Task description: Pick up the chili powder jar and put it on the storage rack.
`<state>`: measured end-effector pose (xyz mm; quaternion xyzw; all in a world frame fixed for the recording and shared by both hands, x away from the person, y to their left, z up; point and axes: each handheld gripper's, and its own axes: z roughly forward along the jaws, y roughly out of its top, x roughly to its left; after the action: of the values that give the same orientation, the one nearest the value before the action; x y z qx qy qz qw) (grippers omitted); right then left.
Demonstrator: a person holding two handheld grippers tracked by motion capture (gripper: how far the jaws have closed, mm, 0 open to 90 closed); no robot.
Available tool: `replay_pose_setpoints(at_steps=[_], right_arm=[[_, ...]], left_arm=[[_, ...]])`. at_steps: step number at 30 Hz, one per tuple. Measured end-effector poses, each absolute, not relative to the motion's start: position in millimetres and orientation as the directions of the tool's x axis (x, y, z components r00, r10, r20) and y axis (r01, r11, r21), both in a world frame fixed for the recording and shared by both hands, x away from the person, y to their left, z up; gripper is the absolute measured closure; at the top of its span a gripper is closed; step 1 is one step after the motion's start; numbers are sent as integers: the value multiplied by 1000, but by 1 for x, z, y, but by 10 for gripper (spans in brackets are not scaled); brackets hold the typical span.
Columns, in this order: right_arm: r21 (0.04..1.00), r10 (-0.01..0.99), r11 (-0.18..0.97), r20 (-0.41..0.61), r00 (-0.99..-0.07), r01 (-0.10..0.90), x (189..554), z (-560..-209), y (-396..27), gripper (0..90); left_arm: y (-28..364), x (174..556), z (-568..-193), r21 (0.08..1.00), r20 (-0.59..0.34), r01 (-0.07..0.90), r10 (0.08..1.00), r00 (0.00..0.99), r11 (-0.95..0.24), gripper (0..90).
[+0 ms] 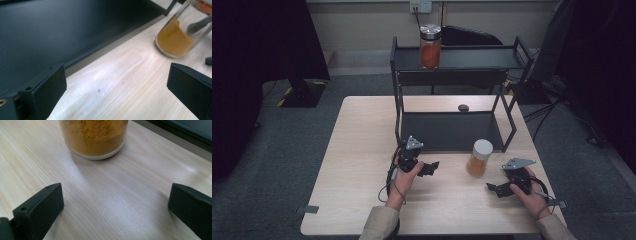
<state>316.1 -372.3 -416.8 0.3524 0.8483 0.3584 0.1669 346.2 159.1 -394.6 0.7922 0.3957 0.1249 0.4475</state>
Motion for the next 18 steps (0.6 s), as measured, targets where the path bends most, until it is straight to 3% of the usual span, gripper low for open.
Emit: replay_pose_setpoints(at_steps=[18], right_arm=[[725, 717, 495, -31, -696, 479, 316, -417, -372, 0]], left_arm=[[174, 321, -414, 786, -128, 533, 761, 636, -313, 18]])
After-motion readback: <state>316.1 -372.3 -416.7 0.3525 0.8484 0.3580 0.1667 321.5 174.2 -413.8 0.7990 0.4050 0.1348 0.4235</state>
